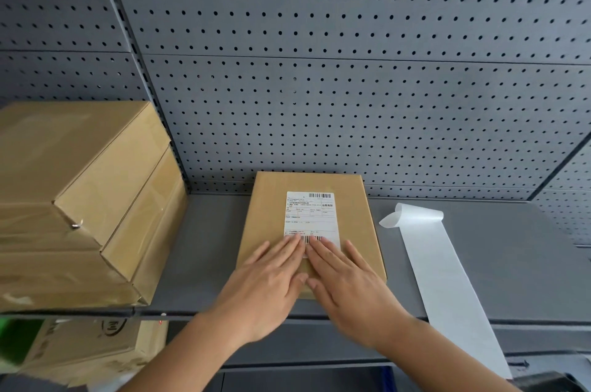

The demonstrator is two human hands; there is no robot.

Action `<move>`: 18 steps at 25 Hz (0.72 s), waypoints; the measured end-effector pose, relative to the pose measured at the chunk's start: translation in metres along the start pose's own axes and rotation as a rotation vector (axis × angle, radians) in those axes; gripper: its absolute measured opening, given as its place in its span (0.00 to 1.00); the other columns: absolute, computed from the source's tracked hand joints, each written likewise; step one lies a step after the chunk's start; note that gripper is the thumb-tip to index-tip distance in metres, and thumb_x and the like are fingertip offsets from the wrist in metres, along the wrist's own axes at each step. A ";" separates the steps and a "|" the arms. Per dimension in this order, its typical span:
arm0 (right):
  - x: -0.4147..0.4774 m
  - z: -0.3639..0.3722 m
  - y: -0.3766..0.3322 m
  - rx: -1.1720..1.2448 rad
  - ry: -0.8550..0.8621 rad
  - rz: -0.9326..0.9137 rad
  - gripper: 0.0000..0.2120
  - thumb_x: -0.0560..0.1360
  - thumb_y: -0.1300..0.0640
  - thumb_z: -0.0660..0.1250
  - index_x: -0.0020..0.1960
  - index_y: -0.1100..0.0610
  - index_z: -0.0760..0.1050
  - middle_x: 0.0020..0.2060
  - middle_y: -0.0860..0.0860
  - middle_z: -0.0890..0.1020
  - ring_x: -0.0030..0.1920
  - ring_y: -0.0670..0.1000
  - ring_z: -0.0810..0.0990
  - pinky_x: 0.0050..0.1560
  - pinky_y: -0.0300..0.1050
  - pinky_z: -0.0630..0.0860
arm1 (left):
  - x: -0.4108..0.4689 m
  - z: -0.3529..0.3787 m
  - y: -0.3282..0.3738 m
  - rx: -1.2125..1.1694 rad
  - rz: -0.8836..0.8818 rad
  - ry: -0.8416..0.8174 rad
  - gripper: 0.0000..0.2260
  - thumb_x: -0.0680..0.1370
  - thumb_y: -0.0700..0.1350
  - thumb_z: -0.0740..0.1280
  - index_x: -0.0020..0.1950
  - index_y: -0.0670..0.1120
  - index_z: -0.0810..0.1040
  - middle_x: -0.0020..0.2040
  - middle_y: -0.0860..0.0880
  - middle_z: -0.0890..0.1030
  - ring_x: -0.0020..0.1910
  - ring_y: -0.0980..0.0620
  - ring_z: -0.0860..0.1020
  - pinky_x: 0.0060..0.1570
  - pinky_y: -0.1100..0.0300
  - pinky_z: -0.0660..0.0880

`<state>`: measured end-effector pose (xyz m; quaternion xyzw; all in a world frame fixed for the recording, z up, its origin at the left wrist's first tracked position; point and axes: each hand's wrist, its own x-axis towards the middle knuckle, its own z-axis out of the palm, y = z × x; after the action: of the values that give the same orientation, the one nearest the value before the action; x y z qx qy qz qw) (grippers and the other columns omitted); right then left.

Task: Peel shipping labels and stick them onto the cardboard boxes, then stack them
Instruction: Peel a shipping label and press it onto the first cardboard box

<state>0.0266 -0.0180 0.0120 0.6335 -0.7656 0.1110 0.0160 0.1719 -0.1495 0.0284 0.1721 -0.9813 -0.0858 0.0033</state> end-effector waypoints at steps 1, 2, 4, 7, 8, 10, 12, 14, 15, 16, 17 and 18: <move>-0.004 0.003 0.000 -0.037 0.006 0.003 0.28 0.84 0.42 0.44 0.79 0.55 0.62 0.78 0.49 0.64 0.78 0.48 0.60 0.76 0.52 0.50 | -0.003 0.003 -0.001 0.014 0.002 0.009 0.30 0.82 0.60 0.33 0.82 0.50 0.42 0.82 0.55 0.40 0.80 0.60 0.38 0.80 0.52 0.46; -0.008 0.004 0.002 -0.056 -0.001 0.014 0.27 0.85 0.43 0.46 0.79 0.54 0.62 0.78 0.49 0.64 0.78 0.48 0.60 0.75 0.53 0.51 | -0.005 0.006 -0.004 0.029 -0.003 0.024 0.29 0.83 0.60 0.34 0.82 0.51 0.43 0.82 0.55 0.41 0.80 0.60 0.39 0.80 0.51 0.48; -0.015 0.005 0.009 -0.078 -0.009 0.039 0.28 0.85 0.42 0.45 0.79 0.54 0.61 0.78 0.48 0.62 0.79 0.47 0.58 0.75 0.54 0.51 | -0.009 0.007 -0.009 0.029 -0.027 0.025 0.27 0.84 0.59 0.38 0.82 0.52 0.41 0.81 0.56 0.39 0.80 0.60 0.38 0.80 0.51 0.47; -0.026 0.001 0.022 -0.121 -0.004 0.080 0.29 0.84 0.41 0.43 0.79 0.53 0.61 0.78 0.47 0.63 0.78 0.46 0.59 0.75 0.54 0.52 | -0.012 0.001 -0.010 0.018 -0.043 0.008 0.30 0.80 0.60 0.31 0.82 0.53 0.38 0.81 0.57 0.36 0.79 0.61 0.35 0.80 0.55 0.39; -0.030 -0.001 0.024 -0.130 -0.007 0.095 0.28 0.84 0.41 0.43 0.79 0.53 0.61 0.78 0.47 0.63 0.78 0.46 0.60 0.75 0.54 0.52 | -0.014 0.001 -0.010 0.017 -0.046 0.011 0.32 0.78 0.61 0.30 0.82 0.53 0.38 0.81 0.57 0.36 0.79 0.61 0.35 0.79 0.57 0.37; -0.036 -0.004 0.028 -0.130 -0.011 0.126 0.28 0.84 0.42 0.43 0.79 0.53 0.63 0.78 0.46 0.64 0.77 0.46 0.62 0.75 0.54 0.52 | -0.017 0.003 -0.015 0.016 -0.059 0.024 0.32 0.78 0.61 0.29 0.82 0.53 0.40 0.81 0.57 0.38 0.79 0.60 0.36 0.78 0.58 0.36; -0.040 -0.007 0.031 -0.118 -0.007 0.144 0.28 0.84 0.41 0.43 0.78 0.52 0.63 0.78 0.45 0.64 0.77 0.46 0.62 0.75 0.53 0.52 | -0.022 0.004 -0.018 0.023 -0.077 0.044 0.32 0.78 0.62 0.29 0.82 0.54 0.41 0.82 0.58 0.41 0.79 0.60 0.38 0.75 0.57 0.38; -0.040 -0.009 0.033 -0.091 -0.005 0.152 0.29 0.84 0.40 0.43 0.78 0.52 0.63 0.78 0.44 0.64 0.78 0.45 0.61 0.76 0.51 0.49 | -0.023 0.001 -0.021 -0.016 -0.106 0.037 0.30 0.80 0.62 0.32 0.81 0.55 0.41 0.81 0.59 0.39 0.79 0.63 0.37 0.75 0.59 0.37; -0.038 -0.009 0.033 -0.067 -0.003 0.156 0.29 0.84 0.40 0.43 0.78 0.52 0.63 0.78 0.44 0.64 0.78 0.44 0.60 0.77 0.50 0.48 | -0.021 -0.003 -0.021 -0.044 -0.118 0.029 0.28 0.82 0.61 0.35 0.81 0.56 0.40 0.81 0.60 0.39 0.78 0.65 0.37 0.77 0.61 0.37; -0.035 -0.011 0.033 -0.037 0.004 0.159 0.30 0.84 0.39 0.42 0.78 0.52 0.63 0.78 0.44 0.63 0.78 0.44 0.59 0.77 0.48 0.46 | -0.016 -0.008 -0.021 -0.059 -0.119 0.033 0.27 0.83 0.61 0.37 0.82 0.55 0.40 0.81 0.60 0.38 0.78 0.65 0.37 0.78 0.62 0.37; -0.030 -0.013 0.033 -0.006 0.015 0.160 0.30 0.84 0.38 0.42 0.79 0.52 0.62 0.78 0.43 0.62 0.79 0.44 0.57 0.78 0.46 0.44 | -0.009 -0.015 -0.020 -0.063 -0.117 0.048 0.27 0.84 0.60 0.40 0.82 0.55 0.40 0.81 0.60 0.38 0.78 0.65 0.37 0.78 0.63 0.36; -0.023 -0.016 0.034 0.020 0.021 0.160 0.31 0.83 0.38 0.42 0.79 0.51 0.61 0.79 0.43 0.61 0.79 0.43 0.56 0.78 0.45 0.43 | 0.002 -0.020 -0.019 -0.058 -0.109 0.067 0.27 0.85 0.59 0.41 0.82 0.54 0.41 0.81 0.59 0.39 0.79 0.65 0.38 0.77 0.63 0.36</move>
<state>-0.0037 0.0127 0.0190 0.5692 -0.8124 0.1264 0.0087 0.1770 -0.1718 0.0451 0.2279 -0.9669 -0.1086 0.0364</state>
